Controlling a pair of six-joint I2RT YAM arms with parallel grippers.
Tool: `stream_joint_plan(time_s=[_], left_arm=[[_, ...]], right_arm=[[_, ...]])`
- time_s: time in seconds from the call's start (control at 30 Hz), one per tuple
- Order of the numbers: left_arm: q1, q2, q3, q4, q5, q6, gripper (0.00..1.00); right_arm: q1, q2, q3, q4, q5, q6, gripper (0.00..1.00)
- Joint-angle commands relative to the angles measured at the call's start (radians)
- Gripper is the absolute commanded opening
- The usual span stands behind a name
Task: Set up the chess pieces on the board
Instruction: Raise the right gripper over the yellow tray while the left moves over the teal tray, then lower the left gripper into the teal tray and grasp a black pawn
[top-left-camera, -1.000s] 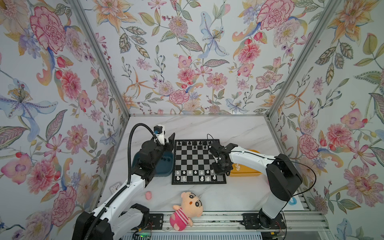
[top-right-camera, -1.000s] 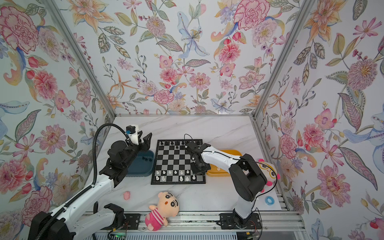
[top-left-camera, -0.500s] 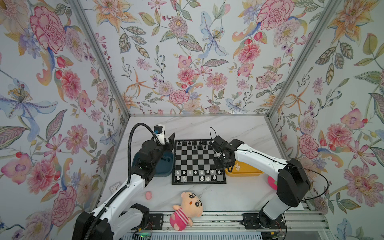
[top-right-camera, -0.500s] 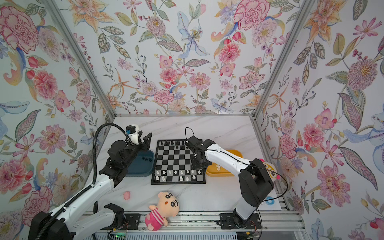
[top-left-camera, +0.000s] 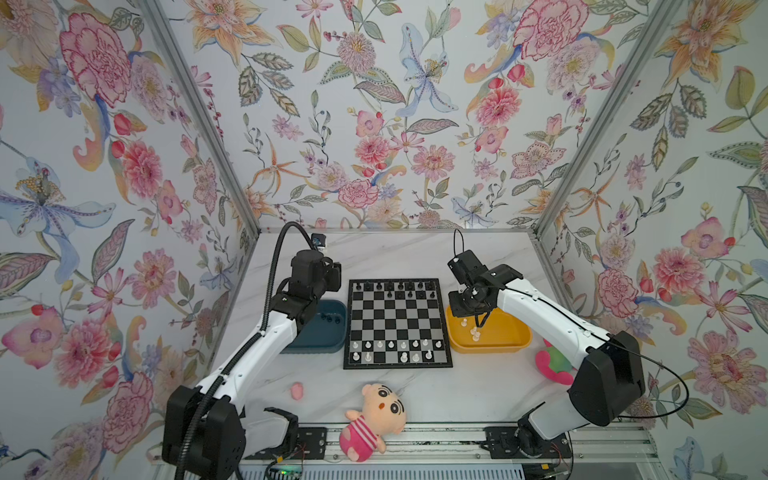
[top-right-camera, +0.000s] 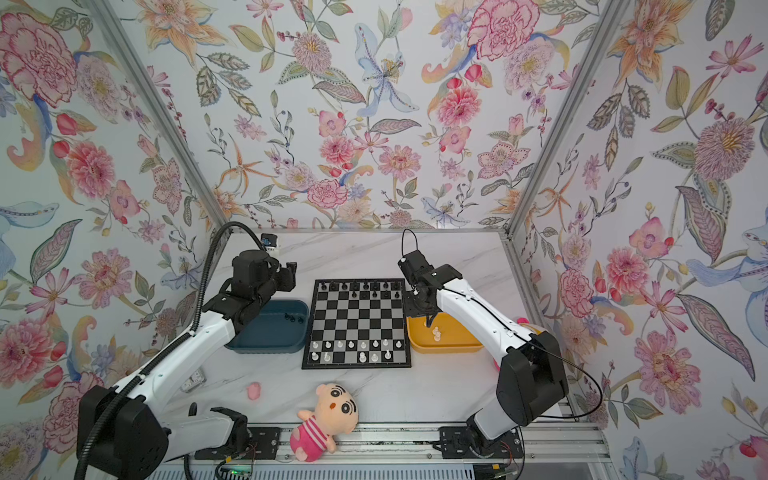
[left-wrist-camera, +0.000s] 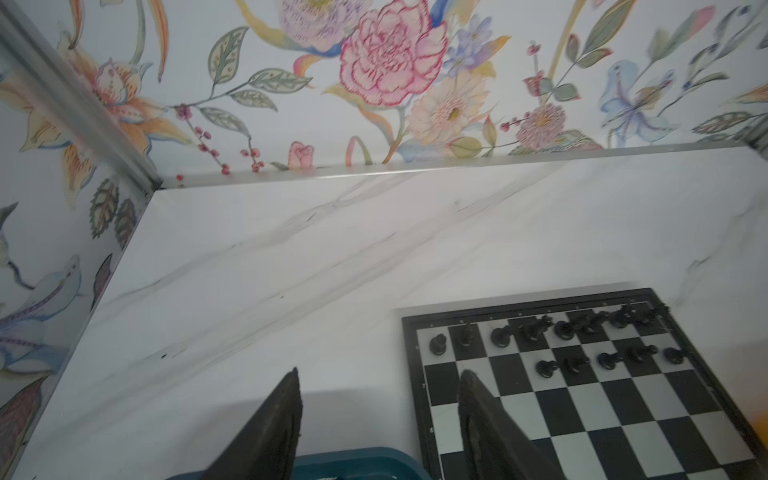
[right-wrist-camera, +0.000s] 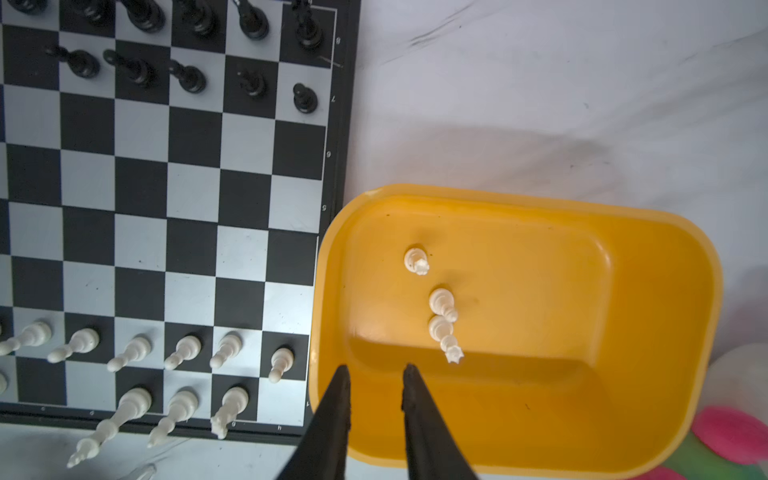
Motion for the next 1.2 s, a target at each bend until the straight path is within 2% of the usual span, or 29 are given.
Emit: stream_joint_plan(time_s=[0.0, 0.2, 0.6, 0.87, 1.17], left_arm=[[0.061, 0.061, 0.037, -0.252, -0.016, -0.078, 0.63], [0.087, 0.103, 0.021, -0.283, 0.078, -0.127, 0.62], [0.152, 0.092, -0.109, -0.248, 0.159, -0.192, 0.56], [0.155, 0.196, -0.118, -0.19, 0.19, -0.199, 0.52], [0.154, 0.346, -0.06, -0.149, 0.203, -0.196, 0.49]], right_arm=[[-0.036, -0.03, -0.003, 0.06, -0.02, -0.04, 0.25], [-0.081, -0.005, -0.023, 0.144, -0.086, -0.066, 0.25], [-0.146, 0.034, -0.045, 0.23, -0.187, -0.093, 0.24], [-0.167, 0.023, -0.079, 0.246, -0.202, -0.089, 0.24], [-0.175, 0.024, -0.08, 0.246, -0.207, -0.085, 0.24]])
